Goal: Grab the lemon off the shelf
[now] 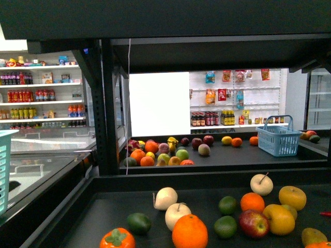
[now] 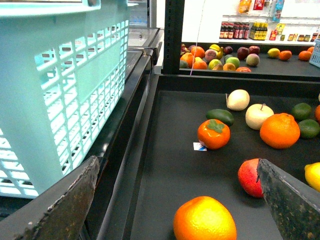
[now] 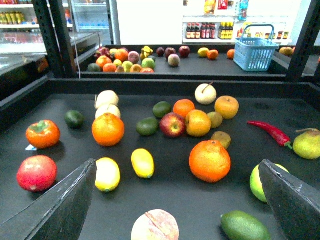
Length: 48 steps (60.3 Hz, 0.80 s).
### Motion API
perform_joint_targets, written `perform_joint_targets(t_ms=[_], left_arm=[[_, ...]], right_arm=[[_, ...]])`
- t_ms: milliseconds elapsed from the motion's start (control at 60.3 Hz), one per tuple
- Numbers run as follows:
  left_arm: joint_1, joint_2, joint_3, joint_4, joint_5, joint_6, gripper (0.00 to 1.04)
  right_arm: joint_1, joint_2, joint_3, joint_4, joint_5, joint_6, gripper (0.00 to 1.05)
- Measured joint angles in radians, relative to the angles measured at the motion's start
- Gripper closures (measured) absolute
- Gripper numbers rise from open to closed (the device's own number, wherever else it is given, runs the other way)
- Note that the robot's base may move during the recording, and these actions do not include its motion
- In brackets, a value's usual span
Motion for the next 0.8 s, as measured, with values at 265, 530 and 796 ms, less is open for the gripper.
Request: perform_joint_targets(t_ms=[265, 530, 796], left_arm=[[0.000, 0.000, 0.000, 0.000, 0.000, 0.000, 0.08], [0.000, 0.000, 0.000, 0.000, 0.000, 0.000, 0.08], [0.002, 0.162, 0.034, -0.058, 0.089, -0.285, 0.08]], right_arm=[[0.000, 0.000, 0.000, 0.000, 0.000, 0.000, 0.07], [0.000, 0.000, 0.000, 0.000, 0.000, 0.000, 0.07], [0.000, 0.000, 0.000, 0.000, 0.000, 0.000, 0.07]])
